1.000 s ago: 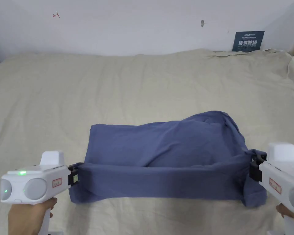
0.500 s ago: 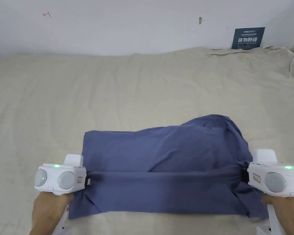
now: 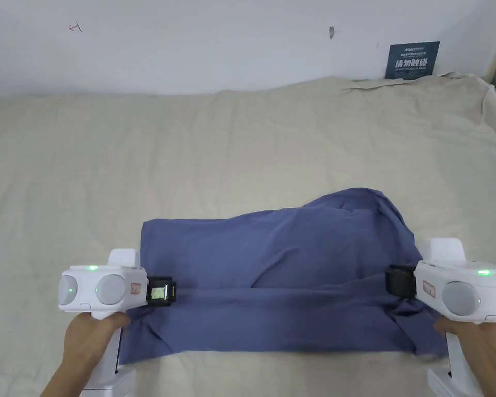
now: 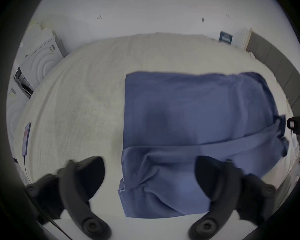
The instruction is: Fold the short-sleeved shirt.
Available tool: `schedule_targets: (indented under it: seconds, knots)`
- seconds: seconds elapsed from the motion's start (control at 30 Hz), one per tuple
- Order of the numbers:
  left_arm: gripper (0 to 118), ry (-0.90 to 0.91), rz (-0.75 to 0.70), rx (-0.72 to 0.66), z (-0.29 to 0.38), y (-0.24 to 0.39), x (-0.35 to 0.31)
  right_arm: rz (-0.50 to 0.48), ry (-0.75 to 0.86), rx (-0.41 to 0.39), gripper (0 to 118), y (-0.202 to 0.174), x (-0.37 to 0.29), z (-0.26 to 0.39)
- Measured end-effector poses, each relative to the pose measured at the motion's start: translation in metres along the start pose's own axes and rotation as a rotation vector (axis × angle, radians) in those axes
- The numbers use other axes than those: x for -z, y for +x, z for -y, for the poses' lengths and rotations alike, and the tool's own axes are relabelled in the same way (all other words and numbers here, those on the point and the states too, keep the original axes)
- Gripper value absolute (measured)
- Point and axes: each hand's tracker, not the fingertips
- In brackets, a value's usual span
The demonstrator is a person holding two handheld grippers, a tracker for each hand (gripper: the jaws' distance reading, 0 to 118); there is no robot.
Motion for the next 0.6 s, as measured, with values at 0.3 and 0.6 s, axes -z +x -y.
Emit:
schedule_targets:
  seconds: [0.3, 0.6]
  knots:
    - [116, 0.34, 0.03, 0.01, -0.003, 0.011, -0.107, -0.025, 0.314, -0.024, 94, -0.012, -0.126, -0.021]
    - [107, 0.539, 0.003, -0.047, 0.043, 0.018, -0.163, -0.001, 0.443, -0.016, 94, -0.016, -0.191, 0.005]
